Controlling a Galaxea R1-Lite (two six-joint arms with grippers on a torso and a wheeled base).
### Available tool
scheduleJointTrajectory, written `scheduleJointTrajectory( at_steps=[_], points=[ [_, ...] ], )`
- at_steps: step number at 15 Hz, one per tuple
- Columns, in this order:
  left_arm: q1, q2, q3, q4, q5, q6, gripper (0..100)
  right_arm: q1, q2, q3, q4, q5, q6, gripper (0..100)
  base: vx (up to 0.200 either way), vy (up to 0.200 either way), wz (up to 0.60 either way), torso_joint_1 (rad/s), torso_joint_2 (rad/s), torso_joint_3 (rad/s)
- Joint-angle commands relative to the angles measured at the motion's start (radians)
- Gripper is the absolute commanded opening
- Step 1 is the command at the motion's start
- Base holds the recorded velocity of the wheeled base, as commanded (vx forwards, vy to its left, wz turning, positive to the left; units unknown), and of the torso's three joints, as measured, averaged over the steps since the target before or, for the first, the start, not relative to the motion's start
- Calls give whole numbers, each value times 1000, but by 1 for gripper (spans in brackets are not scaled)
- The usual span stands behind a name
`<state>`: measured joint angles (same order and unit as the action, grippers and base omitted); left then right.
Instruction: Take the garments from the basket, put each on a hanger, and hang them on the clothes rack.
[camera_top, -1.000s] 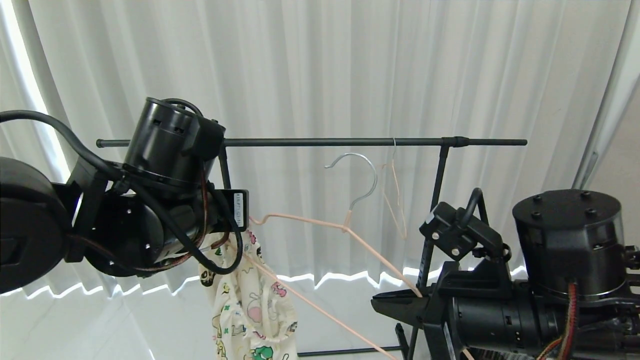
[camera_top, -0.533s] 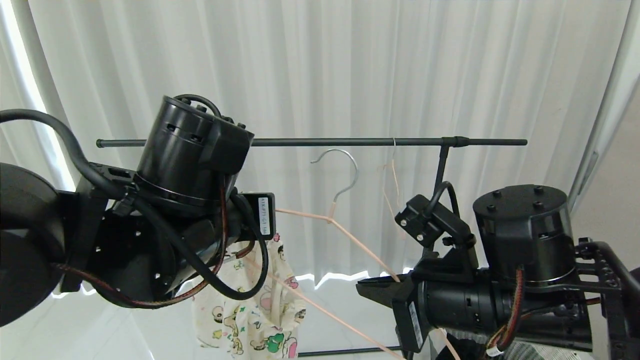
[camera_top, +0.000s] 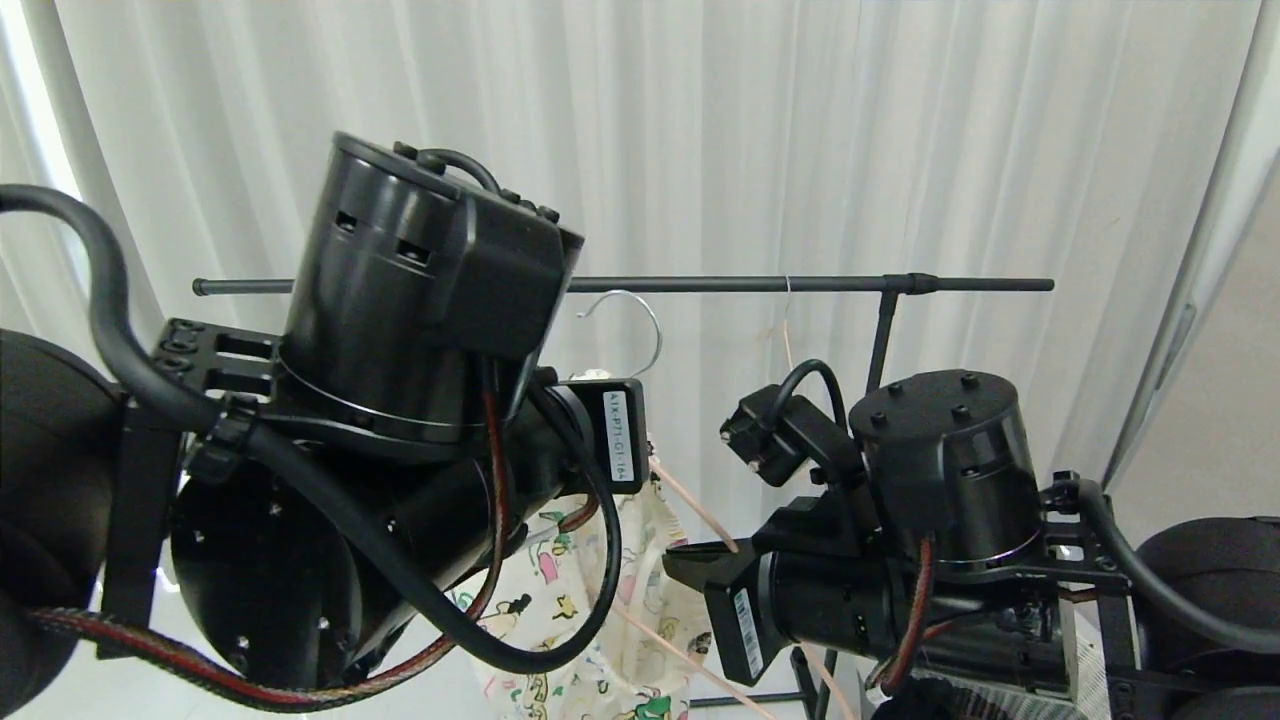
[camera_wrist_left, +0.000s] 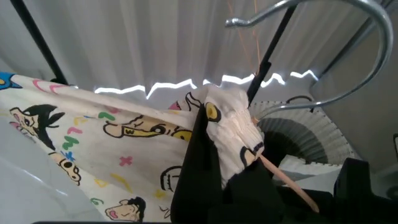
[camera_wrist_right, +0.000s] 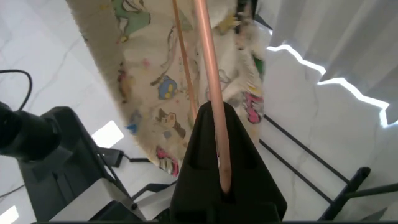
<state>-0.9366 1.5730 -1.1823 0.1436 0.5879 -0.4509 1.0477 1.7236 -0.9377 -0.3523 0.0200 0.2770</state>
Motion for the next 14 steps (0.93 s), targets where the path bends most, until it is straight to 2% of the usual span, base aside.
scheduleJointTrajectory(
  at_steps=[1,3,4,6,8,11,13,14],
  points=[
    [-2,1,23,-12,1,0,0,3,10,-4,0,-9,1,0,0,0,0,0,0,0],
    [-4,-8,50,-49,3,1,0,3,8,-4,-5,-35,1,0,0,0,0,0,0,0],
    [-4,-13,59,-50,4,4,100,3,10,-3,-13,-49,-1,0,0,0,0,0,0,0],
    [-2,-36,76,-49,4,18,100,3,8,0,-27,-78,-2,0,0,0,0,0,0,0],
    [-2,-99,145,-50,4,80,100,0,8,8,-48,-115,-7,0,0,0,0,0,0,0],
    [-2,-215,256,-50,0,158,100,0,-1,54,-94,-129,-15,0,0,0,0,0,0,0],
    [-5,-257,293,-50,-3,189,100,0,-7,86,-123,-129,-39,0,0,0,0,0,0,0],
    [-5,-311,354,-50,-6,244,100,-1,-41,146,-146,-123,-96,0,0,0,0,0,0,0]
  ],
)
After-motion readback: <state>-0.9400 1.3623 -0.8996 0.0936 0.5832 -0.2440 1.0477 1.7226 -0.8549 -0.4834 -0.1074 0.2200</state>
